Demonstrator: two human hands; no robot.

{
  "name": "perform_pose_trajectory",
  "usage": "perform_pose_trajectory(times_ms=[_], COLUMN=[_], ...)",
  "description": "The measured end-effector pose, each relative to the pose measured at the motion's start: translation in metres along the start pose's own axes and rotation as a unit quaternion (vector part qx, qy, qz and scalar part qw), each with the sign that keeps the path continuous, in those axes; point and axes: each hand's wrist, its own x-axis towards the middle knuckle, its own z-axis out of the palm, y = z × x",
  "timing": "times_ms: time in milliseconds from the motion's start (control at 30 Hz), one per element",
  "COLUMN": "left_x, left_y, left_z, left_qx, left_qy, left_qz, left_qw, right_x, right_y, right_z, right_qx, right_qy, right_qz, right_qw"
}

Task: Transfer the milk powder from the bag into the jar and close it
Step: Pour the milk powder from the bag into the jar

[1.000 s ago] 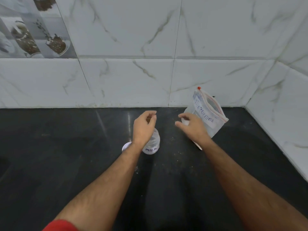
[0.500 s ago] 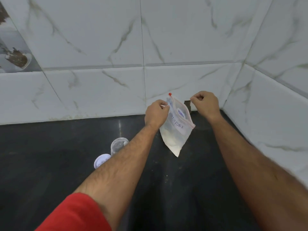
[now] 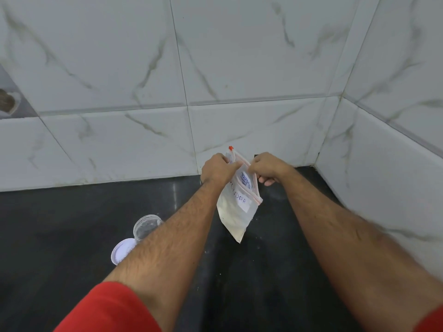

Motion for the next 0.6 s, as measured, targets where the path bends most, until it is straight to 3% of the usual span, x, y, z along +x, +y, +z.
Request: perform_pose_trajectory(times_ms=[333, 433, 600], left_x=[0.008, 0.007, -0.002], left_y=[-0.008, -0.016, -0.031], left_z=[-0.014, -0.029, -0.059], left_qx=[0.016, 0.012, 0.009], left_qy=[0.001, 0.027, 0.054], left_qz=[0.023, 0.036, 0.047], left_qw=[1.0, 0.999, 0.997], right_x=[0.005, 0.0, -0.014], right_y=[-0.011, -0.017, -0.033], right_z=[-0.001, -0.013, -0.036], right_qx=[-0.109, -0.085, -0.009], right_qy=[0.045, 0.083, 0.078], right_qz=[-0.062, -0.073, -0.097], right_qw=[0.991, 0.99, 0.992])
